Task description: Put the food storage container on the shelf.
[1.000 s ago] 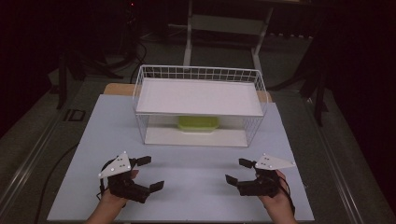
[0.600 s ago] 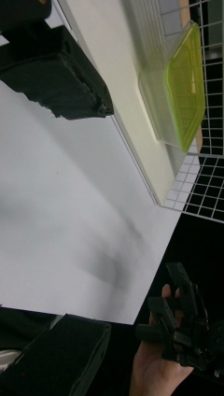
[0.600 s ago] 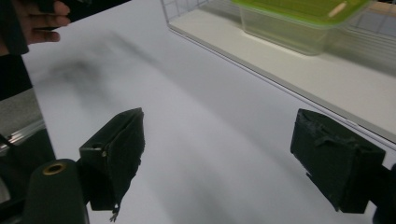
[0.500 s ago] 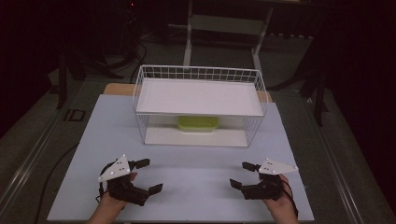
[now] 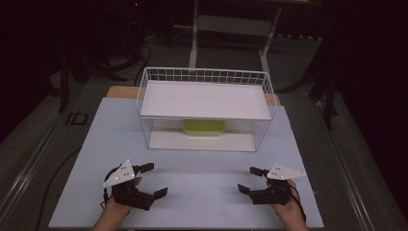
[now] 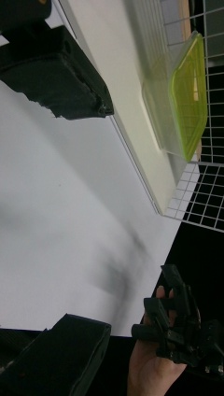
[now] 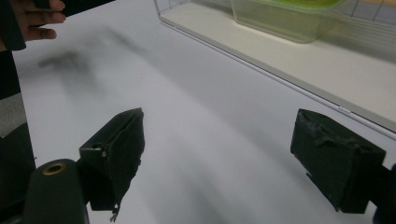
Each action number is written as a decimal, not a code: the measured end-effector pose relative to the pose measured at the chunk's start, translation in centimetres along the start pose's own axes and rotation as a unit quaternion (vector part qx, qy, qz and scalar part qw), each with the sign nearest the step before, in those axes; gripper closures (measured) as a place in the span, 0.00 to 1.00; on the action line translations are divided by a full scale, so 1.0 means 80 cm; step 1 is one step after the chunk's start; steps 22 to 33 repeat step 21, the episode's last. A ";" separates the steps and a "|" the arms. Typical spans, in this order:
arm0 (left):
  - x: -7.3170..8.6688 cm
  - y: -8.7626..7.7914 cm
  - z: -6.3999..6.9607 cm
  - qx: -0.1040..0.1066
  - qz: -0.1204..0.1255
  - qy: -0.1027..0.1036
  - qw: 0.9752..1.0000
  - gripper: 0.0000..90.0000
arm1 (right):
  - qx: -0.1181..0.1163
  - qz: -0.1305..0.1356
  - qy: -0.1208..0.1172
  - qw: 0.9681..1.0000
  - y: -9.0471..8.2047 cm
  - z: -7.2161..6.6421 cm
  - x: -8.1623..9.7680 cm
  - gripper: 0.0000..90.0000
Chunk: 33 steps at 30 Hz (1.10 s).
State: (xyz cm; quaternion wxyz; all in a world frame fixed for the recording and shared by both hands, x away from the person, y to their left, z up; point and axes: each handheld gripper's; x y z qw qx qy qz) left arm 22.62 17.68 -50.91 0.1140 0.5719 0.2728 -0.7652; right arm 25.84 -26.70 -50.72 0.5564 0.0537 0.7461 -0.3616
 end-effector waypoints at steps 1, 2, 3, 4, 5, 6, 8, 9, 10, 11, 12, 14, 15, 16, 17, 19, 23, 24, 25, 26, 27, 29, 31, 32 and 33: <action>0.000 0.000 0.000 0.000 0.000 0.000 1.000 0.01 | 0.000 0.000 0.000 1.000 0.000 0.000 0.000 0.19; 0.000 0.001 0.001 0.002 0.003 -0.002 1.000 0.01 | -0.004 0.001 0.002 1.000 0.002 -0.001 0.001 0.19; 0.000 0.001 0.001 0.002 0.003 -0.002 1.000 0.01 | -0.004 0.002 0.004 1.000 0.002 -0.001 0.001 0.19; 0.000 0.002 0.002 0.000 0.002 0.003 1.000 0.01 | -0.006 0.003 0.006 1.000 0.003 0.000 0.001 0.19; -0.001 0.002 0.002 -0.001 0.003 0.004 1.000 0.01 | -0.006 0.001 0.006 1.000 0.004 0.000 0.002 0.19; -0.001 0.002 0.002 -0.001 0.003 0.004 1.000 0.01 | -0.003 -0.001 0.003 1.000 0.006 0.000 0.002 0.19; 0.000 0.001 0.002 -0.003 0.003 0.005 1.000 0.01 | -0.007 -0.004 0.003 1.000 0.008 0.000 0.003 0.19; 0.000 0.001 0.002 -0.004 0.003 0.005 1.000 0.01 | -0.005 -0.005 0.000 1.000 0.009 0.000 0.003 0.19; 0.000 0.000 0.002 -0.004 0.006 0.005 1.000 0.01 | -0.003 -0.006 -0.002 1.000 0.009 0.000 0.003 0.19; 0.000 0.000 0.002 -0.007 0.007 0.005 1.000 0.01 | -0.005 -0.006 -0.001 1.000 0.009 0.000 0.003 0.19; 0.000 -0.001 0.001 -0.008 0.009 0.005 1.000 0.01 | -0.003 -0.006 -0.001 1.000 0.009 0.000 0.004 0.19; 0.000 -0.001 0.000 -0.007 0.010 0.001 1.000 0.01 | -0.003 -0.003 0.004 1.000 0.009 0.002 0.004 0.19; 0.002 -0.002 -0.003 -0.008 0.010 -0.008 1.000 0.01 | -0.002 -0.003 0.006 1.000 0.009 0.003 0.004 0.19; 0.003 -0.002 -0.004 -0.008 0.011 -0.010 1.000 0.01 | 0.001 -0.004 0.007 1.000 0.009 0.004 0.005 0.19; 0.003 -0.002 -0.006 -0.009 0.012 -0.013 1.000 0.01 | 0.000 -0.005 0.008 1.000 0.008 0.004 0.005 0.19; 0.004 -0.003 -0.007 -0.009 0.013 -0.015 1.000 0.01 | 0.002 -0.004 0.010 1.000 0.008 0.005 0.005 0.19; 0.004 -0.004 -0.007 -0.010 0.014 -0.015 1.000 0.01 | 0.001 -0.002 0.010 1.000 0.007 0.005 0.005 0.19; 0.004 -0.004 -0.007 -0.010 0.014 -0.015 1.000 0.01 | 0.001 -0.002 0.010 1.000 0.007 0.005 0.005 0.19; 0.004 -0.004 -0.007 -0.010 0.014 -0.015 1.000 0.01 | 0.001 -0.002 0.010 1.000 0.007 0.005 0.005 0.19; 0.004 -0.004 -0.007 -0.010 0.014 -0.015 1.000 0.01 | 0.001 -0.002 0.010 1.000 0.007 0.005 0.005 0.19; 0.004 -0.004 -0.007 -0.010 0.014 -0.015 1.000 0.01 | 0.001 -0.002 0.010 1.000 0.007 0.005 0.005 0.19; 0.004 -0.004 -0.007 -0.010 0.014 -0.015 1.000 0.01 | 0.001 -0.002 0.010 1.000 0.007 0.005 0.005 0.19; 0.004 -0.004 -0.007 -0.010 0.014 -0.015 1.000 0.01 | 0.001 -0.002 0.010 1.000 0.007 0.005 0.005 0.19; 0.004 -0.004 -0.007 -0.010 0.014 -0.015 1.000 0.01 | 0.001 -0.002 0.010 1.000 0.007 0.005 0.005 0.19; 0.004 -0.004 -0.007 -0.010 0.014 -0.015 1.000 0.01 | 0.001 -0.002 0.010 1.000 0.007 0.005 0.005 0.19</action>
Point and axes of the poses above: each handheld gripper's, and its own axes: y roughly forward along the jaws, x roughly out of its underside, z roughly to its right, and after that the axes turned 1 degree about x, right-handed
